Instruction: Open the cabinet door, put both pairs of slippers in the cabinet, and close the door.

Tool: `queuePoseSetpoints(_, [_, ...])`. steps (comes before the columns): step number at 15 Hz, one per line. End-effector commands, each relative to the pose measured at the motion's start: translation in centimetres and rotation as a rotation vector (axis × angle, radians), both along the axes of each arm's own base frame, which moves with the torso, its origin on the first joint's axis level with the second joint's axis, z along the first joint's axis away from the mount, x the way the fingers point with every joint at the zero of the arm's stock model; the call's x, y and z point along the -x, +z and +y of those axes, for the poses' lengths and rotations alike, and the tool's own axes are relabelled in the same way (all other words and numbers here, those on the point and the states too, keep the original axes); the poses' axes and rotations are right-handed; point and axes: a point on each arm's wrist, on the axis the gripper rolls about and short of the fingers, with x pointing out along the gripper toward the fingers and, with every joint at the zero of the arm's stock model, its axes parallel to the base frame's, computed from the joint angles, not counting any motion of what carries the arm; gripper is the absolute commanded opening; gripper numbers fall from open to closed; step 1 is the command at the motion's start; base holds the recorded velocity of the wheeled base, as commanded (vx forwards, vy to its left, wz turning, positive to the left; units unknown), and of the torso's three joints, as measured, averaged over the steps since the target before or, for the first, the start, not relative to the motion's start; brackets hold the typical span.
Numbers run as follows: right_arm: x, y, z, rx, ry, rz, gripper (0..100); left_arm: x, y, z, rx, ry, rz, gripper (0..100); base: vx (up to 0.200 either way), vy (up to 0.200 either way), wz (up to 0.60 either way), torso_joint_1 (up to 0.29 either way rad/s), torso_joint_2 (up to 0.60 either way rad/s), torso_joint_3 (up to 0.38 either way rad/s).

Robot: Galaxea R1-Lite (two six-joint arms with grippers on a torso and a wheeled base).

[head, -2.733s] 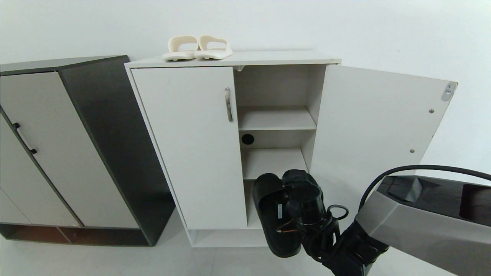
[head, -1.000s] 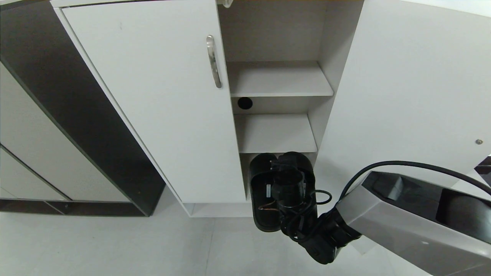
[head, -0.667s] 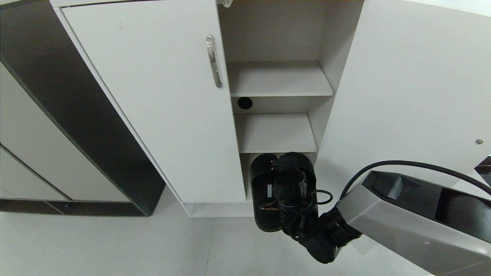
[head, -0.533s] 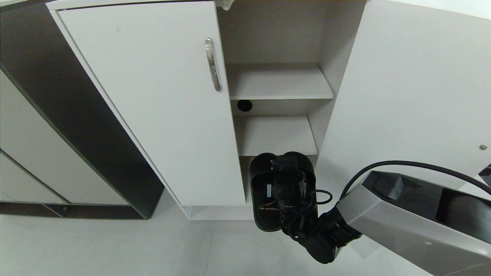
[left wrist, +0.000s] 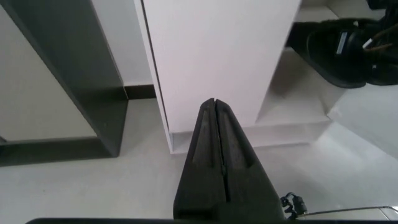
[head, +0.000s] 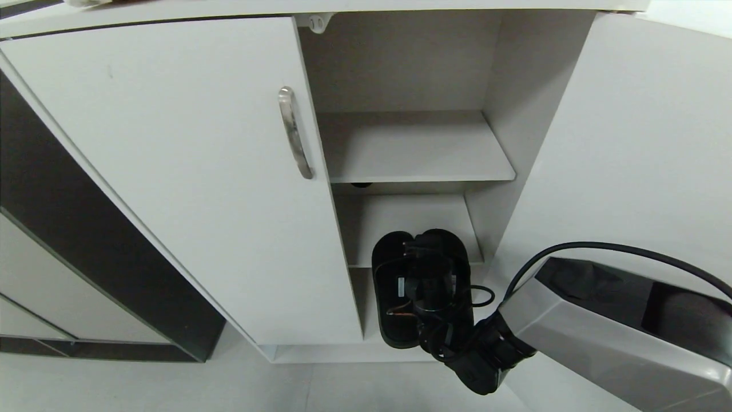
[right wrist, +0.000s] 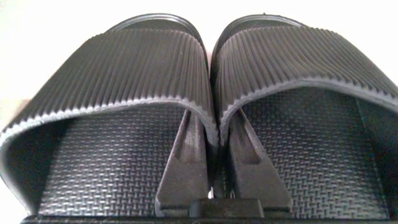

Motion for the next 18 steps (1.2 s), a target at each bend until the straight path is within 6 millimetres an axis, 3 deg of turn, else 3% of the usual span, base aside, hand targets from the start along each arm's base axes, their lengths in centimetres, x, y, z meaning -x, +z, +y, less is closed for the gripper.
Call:
queuePoseSetpoints(1, [-0.1, -0.5, 0.2, 0.004, 0.000, 0.003, 0, 0.0, 0.0, 0.0, 0.000, 0.001, 0.001, 0, 0.200, 0.000, 0.00, 0.002, 0.01, 0.002])
queuePoseSetpoints(4, [-0.5, -0.1, 0.3, -0.010, -0.002, -0.008, 0, 0.0, 0.0, 0.0, 0.000, -0.001, 0.001, 0, 0.000, 0.000, 0.00, 0.000, 0.00, 0.000])
queuePoseSetpoints(11, [-5.8, -0.1, 0.1, -0.013, -0.068, -0.044, 0, 0.0, 0.0, 0.0, 0.003, 0.001, 0.002, 0, 0.000, 0.000, 0.00, 0.000, 0.00, 0.000])
queuePoseSetpoints(14, [-7.2, 1.9, 0.3, -0.022, -0.070, -0.051, 0, 0.0, 0.0, 0.0, 0.003, 0.001, 0.002, 0, 0.000, 0.000, 0.00, 0.000, 0.00, 0.000])
queuePoseSetpoints(18, [-8.3, 2.9, 1.0, -0.025, -0.073, -0.073, 0, 0.0, 0.0, 0.0, 0.005, 0.002, 0.000, 0, 0.000, 0.000, 0.00, 0.000, 0.00, 0.000])
